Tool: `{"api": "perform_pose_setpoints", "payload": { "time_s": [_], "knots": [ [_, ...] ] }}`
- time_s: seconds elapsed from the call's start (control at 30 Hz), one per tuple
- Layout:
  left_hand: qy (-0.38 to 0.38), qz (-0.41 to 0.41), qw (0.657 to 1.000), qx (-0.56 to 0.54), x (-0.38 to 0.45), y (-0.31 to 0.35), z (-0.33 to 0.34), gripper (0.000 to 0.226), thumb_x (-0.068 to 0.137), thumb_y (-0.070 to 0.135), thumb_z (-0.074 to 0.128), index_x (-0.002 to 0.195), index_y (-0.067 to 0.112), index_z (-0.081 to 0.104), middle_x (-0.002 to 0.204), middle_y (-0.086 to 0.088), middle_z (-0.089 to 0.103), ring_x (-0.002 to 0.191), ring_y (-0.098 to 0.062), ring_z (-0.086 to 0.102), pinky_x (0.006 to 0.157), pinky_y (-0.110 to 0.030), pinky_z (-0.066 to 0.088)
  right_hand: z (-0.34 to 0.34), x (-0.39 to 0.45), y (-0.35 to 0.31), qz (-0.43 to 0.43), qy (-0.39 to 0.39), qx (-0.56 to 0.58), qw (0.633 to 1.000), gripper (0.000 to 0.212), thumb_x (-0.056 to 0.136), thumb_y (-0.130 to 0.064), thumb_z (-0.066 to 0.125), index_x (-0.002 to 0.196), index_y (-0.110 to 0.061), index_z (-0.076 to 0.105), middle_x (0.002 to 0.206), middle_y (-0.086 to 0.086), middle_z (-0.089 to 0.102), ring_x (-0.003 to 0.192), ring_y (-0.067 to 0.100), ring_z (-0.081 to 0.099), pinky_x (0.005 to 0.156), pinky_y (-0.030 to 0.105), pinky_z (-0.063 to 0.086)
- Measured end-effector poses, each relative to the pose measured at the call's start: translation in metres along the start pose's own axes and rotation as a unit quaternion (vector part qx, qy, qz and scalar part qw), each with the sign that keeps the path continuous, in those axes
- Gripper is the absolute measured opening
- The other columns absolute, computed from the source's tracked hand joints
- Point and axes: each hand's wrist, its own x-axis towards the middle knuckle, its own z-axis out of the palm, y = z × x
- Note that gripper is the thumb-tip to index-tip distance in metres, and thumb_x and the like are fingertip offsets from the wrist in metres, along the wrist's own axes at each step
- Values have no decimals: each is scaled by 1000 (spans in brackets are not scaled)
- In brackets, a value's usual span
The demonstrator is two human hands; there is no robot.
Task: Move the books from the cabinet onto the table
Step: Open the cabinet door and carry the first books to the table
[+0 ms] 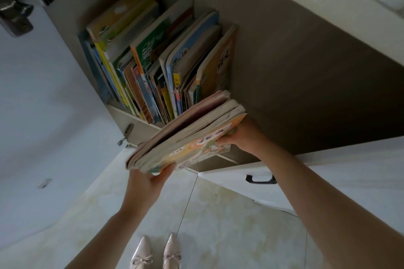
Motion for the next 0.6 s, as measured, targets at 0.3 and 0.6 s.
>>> {"api": "perform_pose_setpoints", "payload": {
  "time_s": [0.3, 0.6],
  "knots": [
    [-47, -23, 999, -8, 13, 4, -20, 60, 69, 19, 78, 125, 13, 57, 118, 8, 69, 107, -8, 65, 82, -27, 58, 12, -22, -1, -50, 19, 68, 996, 65, 69, -16, 83, 126, -19, 53, 126, 1, 63, 119, 20, 57, 101, 43, 47],
    [-85, -83, 989, -87, -14, 70, -66, 74, 63, -8, 81, 127, 12, 49, 114, 17, 68, 108, -4, 64, 70, -18, 57, 3, -82, -29, -30, -24, 156, 987, 68, 71, -14, 82, 129, -22, 47, 118, -9, 59, 109, 7, 54, 88, 25, 47]
  ]
}}
